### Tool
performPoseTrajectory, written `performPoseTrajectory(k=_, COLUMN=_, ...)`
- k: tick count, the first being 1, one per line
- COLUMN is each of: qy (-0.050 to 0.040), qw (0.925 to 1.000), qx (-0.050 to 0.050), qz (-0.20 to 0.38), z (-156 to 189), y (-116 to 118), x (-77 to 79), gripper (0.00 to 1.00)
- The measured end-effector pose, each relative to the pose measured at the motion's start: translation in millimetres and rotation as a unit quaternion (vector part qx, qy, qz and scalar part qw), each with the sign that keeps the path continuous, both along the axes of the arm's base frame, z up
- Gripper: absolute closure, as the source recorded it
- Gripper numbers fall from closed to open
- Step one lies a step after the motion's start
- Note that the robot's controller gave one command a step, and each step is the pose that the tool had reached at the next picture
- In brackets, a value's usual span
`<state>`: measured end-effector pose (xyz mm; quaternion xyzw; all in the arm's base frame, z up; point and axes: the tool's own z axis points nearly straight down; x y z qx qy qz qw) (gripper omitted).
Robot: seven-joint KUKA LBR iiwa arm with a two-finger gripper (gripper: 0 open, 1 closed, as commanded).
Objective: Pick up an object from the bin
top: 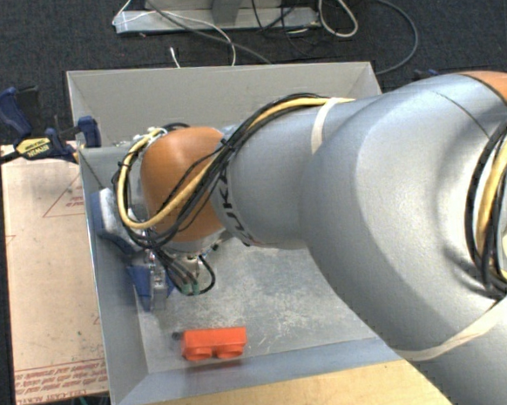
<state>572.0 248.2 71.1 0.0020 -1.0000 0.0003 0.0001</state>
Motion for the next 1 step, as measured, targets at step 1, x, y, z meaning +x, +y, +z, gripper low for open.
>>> performPoseTrajectory(k=1, qy=0.0041, qw=1.0, qx=-0.002, qz=-0.001, z=29.2, y=-1.4, x=-2.5, gripper=1.0)
